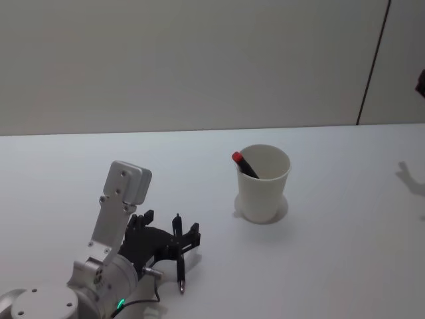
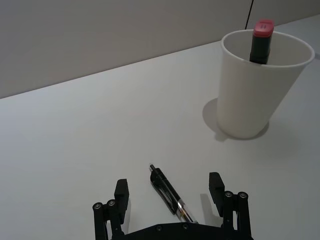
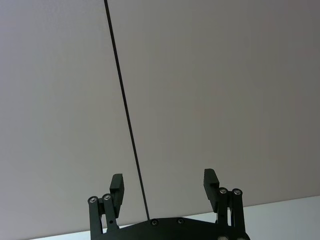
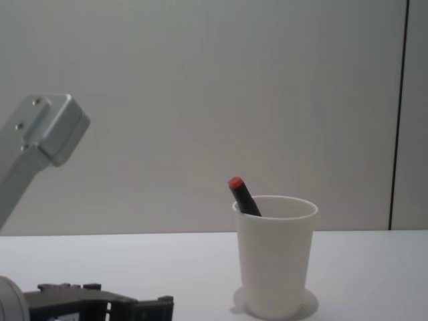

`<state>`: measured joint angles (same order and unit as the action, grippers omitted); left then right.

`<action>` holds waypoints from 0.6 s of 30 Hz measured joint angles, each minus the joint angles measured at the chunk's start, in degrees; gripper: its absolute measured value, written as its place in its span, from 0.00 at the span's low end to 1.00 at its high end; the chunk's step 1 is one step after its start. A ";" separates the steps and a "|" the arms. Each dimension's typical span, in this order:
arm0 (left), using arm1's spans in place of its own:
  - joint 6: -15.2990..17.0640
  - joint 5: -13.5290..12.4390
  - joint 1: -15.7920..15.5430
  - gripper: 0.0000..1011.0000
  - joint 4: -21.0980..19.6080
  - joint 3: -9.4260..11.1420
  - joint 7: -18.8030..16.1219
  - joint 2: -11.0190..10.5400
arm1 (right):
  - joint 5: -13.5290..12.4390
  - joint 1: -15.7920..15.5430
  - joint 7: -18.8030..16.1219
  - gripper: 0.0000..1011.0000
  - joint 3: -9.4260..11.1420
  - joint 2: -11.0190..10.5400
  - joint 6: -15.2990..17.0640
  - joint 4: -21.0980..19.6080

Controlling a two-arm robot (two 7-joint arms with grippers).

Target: Place the pen into the pen holder.

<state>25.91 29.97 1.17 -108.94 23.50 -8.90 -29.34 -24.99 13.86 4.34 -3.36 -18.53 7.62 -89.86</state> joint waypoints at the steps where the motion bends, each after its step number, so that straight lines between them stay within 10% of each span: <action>1: 0.14 0.02 0.04 0.99 -0.01 0.02 0.10 0.04 | 0.00 0.00 0.00 0.99 0.00 0.00 0.00 0.00; 18: 1.76 -0.66 0.67 0.99 0.61 0.66 1.23 1.23 | 0.00 0.00 0.00 0.99 0.00 0.01 0.00 0.00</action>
<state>27.67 29.31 1.85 -108.33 24.16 -7.67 -28.11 -24.99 13.86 4.34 -3.36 -18.52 7.62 -89.86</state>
